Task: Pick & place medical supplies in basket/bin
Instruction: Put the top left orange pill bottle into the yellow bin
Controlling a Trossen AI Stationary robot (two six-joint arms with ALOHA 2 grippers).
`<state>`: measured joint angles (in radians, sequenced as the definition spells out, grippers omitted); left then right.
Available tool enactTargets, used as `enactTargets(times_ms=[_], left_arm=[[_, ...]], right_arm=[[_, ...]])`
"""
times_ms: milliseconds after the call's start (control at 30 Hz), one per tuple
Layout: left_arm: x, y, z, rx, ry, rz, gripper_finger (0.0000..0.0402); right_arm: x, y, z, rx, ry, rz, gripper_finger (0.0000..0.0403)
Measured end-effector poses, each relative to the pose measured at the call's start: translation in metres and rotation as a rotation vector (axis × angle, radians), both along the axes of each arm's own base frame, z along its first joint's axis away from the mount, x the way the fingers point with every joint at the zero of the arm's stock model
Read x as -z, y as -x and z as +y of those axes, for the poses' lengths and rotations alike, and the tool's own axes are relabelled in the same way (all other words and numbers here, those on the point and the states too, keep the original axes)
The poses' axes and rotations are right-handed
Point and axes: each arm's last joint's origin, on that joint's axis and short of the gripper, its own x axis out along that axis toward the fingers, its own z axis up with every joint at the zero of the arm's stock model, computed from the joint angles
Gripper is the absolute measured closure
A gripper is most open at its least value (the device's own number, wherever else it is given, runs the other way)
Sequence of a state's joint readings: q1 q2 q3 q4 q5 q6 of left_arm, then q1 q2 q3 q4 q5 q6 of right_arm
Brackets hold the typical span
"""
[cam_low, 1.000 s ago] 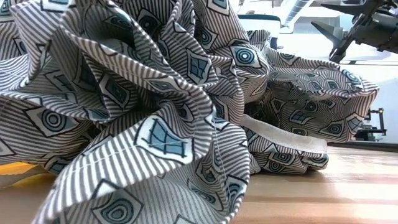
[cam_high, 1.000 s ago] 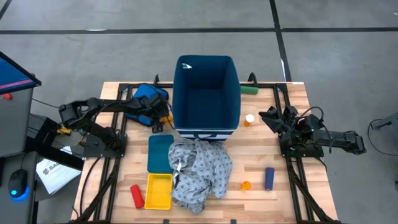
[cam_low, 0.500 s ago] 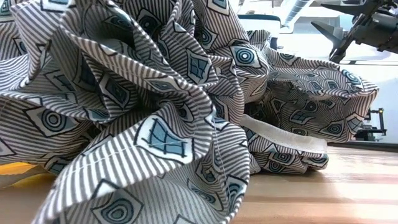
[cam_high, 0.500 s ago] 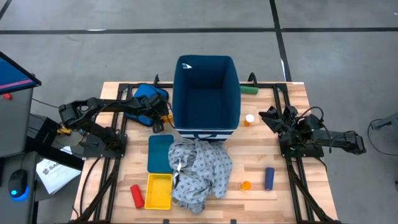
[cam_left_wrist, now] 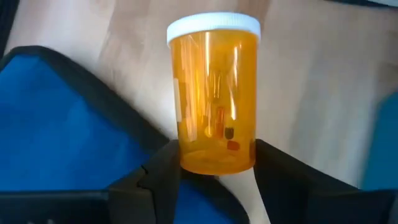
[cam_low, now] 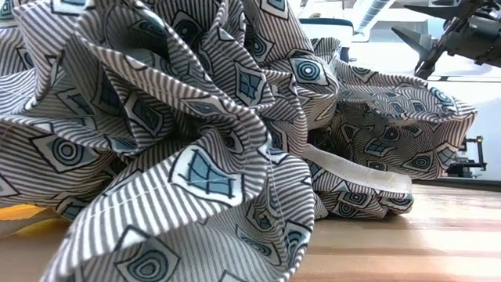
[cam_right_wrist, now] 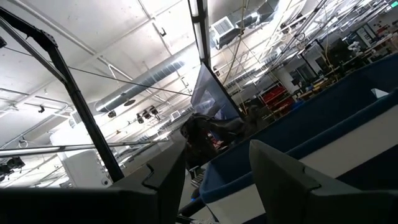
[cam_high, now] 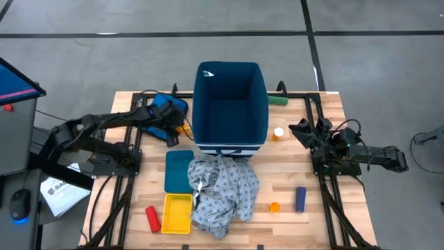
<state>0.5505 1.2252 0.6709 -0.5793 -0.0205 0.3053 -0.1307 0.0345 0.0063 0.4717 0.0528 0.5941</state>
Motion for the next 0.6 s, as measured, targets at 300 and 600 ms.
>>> enactTargets(times_ms=[300, 600], left_arm=[[-0.047, 0.021, -0.038, 0.008, 0.039, -0.076, 0.0231], [-0.070, 0.017, -0.076, -0.002, 0.229, -0.169, 0.0231]], right_arm=[[0.000, 0.000, 0.000, 0.001, 0.001, 0.000, 0.0230], [0.000, 0.000, 0.000, 0.001, 0.002, 0.000, 0.0230]])
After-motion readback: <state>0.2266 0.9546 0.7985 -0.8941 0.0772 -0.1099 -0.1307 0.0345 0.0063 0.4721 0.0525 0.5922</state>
